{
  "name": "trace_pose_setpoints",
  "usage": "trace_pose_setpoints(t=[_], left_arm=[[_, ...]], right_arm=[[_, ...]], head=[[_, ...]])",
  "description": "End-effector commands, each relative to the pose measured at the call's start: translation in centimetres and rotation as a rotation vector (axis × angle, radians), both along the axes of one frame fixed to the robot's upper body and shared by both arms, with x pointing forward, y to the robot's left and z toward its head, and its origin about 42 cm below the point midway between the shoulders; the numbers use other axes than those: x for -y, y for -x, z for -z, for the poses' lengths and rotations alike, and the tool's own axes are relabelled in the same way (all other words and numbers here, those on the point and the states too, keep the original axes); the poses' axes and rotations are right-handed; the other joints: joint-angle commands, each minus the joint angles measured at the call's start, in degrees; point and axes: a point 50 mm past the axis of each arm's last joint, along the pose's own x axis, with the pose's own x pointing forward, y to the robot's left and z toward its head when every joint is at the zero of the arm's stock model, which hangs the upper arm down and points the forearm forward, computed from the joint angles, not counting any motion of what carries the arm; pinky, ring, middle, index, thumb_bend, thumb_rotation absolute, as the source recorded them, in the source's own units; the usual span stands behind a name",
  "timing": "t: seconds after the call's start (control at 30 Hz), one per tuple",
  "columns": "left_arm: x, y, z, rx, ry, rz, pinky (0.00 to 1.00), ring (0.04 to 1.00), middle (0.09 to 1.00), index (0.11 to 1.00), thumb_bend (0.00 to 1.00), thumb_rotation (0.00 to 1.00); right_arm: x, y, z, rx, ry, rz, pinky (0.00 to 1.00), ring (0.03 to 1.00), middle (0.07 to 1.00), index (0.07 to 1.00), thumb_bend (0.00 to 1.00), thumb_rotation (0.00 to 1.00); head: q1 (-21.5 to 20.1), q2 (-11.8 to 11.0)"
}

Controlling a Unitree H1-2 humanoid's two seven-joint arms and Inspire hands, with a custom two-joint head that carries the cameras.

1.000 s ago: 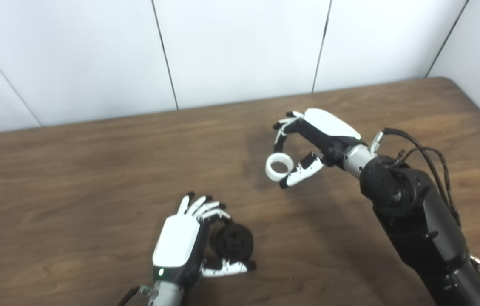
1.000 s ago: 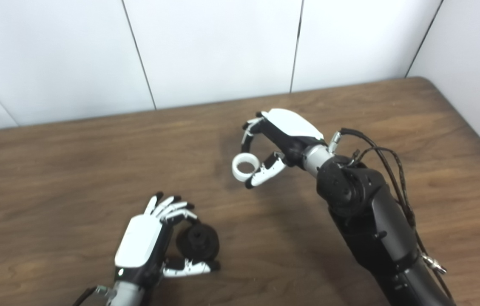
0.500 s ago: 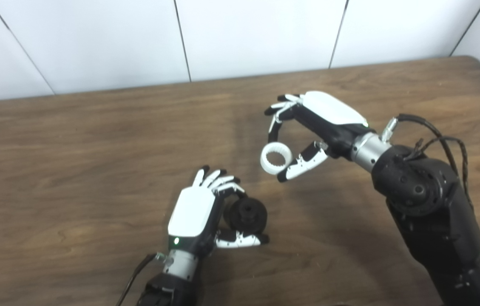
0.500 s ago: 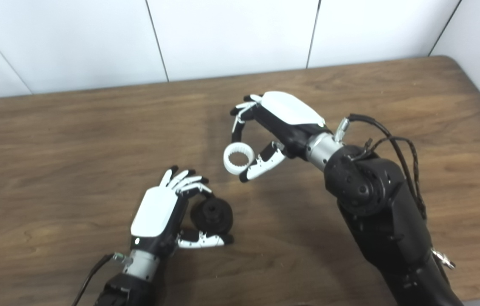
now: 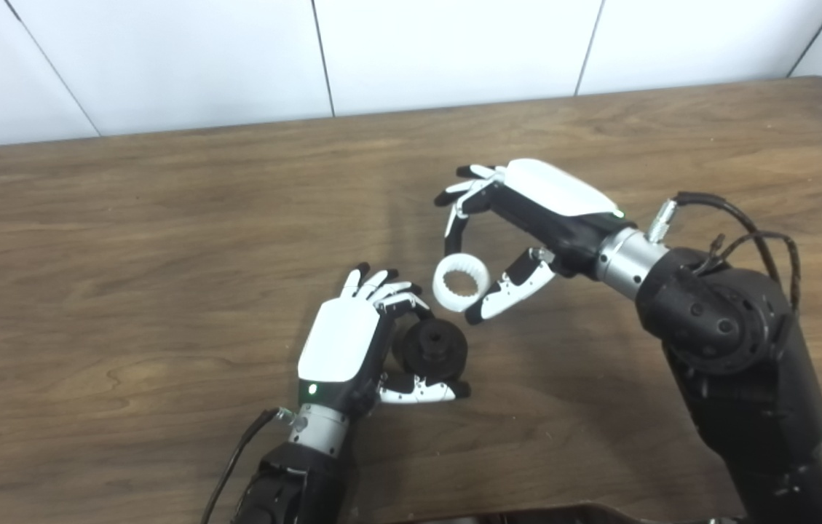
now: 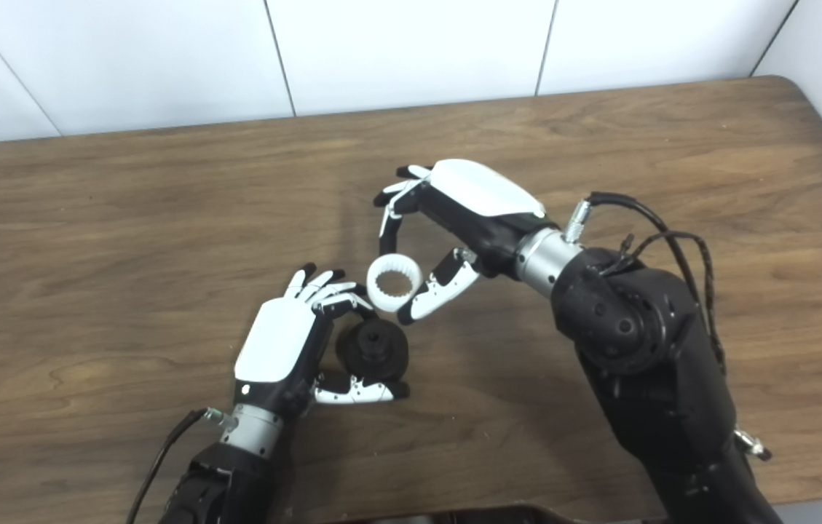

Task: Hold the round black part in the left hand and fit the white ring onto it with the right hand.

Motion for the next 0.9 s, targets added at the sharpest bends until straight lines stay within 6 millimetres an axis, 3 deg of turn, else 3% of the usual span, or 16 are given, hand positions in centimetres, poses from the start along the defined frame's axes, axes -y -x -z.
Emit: trace_pose_setpoints(t=[0.0, 0.87], left_arm=[[0.3, -0.2, -0.8, 0.027, -0.012, 0.005, 1.00, 0.901, 0.788, 0.485, 0.52, 0.05], [0.4, -0.3, -0.7, 0.027, -0.012, 0.000, 1.00, 0.903, 0.791, 0.485, 0.52, 0.05]], right_arm=[[-0.4, 0.6, -1.1, 0.058, -0.025, -0.019, 1.00, 0.969, 0.844, 0.481, 0.52, 0.14], [-1.6, 1.5, 1.0, -0.025, 0.002, -0.059, 1.00, 0.990, 0.857, 0.483, 0.52, 0.13]], head=[[0.1, 0.1], [0.2, -0.2]])
